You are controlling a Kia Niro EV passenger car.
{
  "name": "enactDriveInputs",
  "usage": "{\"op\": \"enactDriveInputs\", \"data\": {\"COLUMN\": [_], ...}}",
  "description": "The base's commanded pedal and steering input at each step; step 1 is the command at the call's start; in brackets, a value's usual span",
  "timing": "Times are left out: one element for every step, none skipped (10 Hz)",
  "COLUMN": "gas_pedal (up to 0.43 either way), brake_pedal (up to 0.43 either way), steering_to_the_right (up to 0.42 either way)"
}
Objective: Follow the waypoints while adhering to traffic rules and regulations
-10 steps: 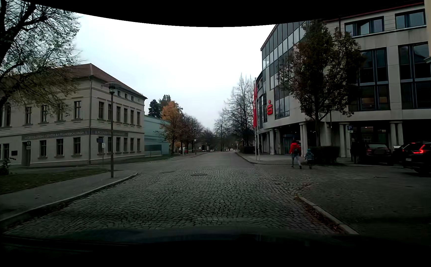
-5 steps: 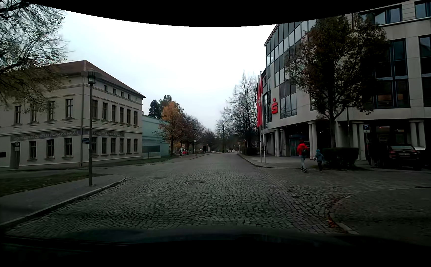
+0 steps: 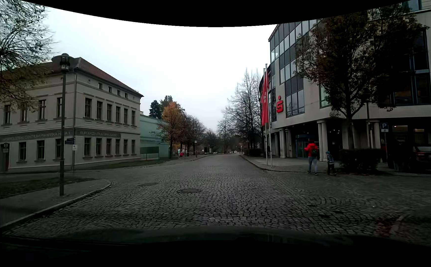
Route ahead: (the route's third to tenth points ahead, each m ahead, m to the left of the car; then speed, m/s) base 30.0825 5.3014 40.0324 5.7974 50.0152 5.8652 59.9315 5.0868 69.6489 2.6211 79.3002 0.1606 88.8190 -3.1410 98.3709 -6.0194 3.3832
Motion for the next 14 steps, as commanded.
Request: {"op": "enactDriveInputs", "data": {"gas_pedal": [0.118,0.138,0.157,0.157,0.169,0.177,0.177,0.189,0.189,0.189,0.189,0.189,0.189,0.189], "brake_pedal": [0.0,0.0,0.0,0.0,0.0,0.0,0.0,0.0,0.0,0.0,0.0,0.0,0.0,0.0], "steering_to_the_right": [-0.023,-0.022,-0.021,-0.021,-0.021,-0.02,-0.02,-0.02,-0.019,-0.012,-0.007,-0.003,0.0,0.002]}}
